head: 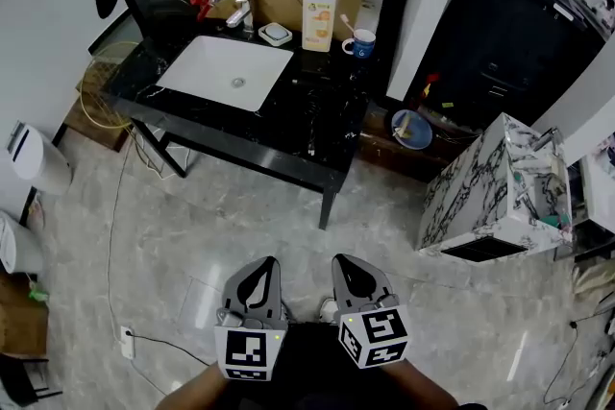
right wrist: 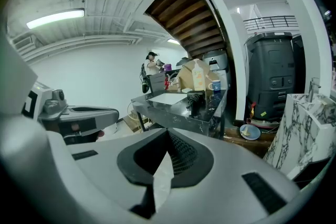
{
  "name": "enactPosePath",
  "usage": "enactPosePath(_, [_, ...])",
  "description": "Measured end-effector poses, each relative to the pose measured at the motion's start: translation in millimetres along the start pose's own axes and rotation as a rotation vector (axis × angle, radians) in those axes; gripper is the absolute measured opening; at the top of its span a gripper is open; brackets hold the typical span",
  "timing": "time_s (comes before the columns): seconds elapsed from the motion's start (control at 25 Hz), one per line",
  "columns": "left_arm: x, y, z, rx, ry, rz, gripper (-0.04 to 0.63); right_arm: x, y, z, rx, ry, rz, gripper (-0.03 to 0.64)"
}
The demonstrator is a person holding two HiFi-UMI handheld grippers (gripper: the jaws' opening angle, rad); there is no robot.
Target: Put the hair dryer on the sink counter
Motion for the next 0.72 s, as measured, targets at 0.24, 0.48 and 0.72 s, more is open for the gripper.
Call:
enactPosePath(0.24, [-9.2,-0.3,-7.2,0.011,-0.021,-0.014,0.008,-14.9,-4.1,1.3,0.006,-0.024,-0.055,0.014])
enactPosePath(0.48, [-11.7,-0.9,-7.4,0.017,-0.017,-0.015,0.008,-19.9,-7.8,2.0,0.014,-0.032,-0.065,0.014])
enactPosePath(0.72, [-10.0,-3.5,-4.9,0.024,0.002,-0.010,0.008,-18.9,-8.9,0.0,0.016,-0.019,-0.064,0.014])
Point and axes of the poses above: the fingertips, and each gripper's own axes: z forward along the fingers, x to its right, y out of its underside, the point moved 2 cm from there along -z, backward along the fingers, and after that the axes turned 2 degrees about -z, right-handed, at the moved point
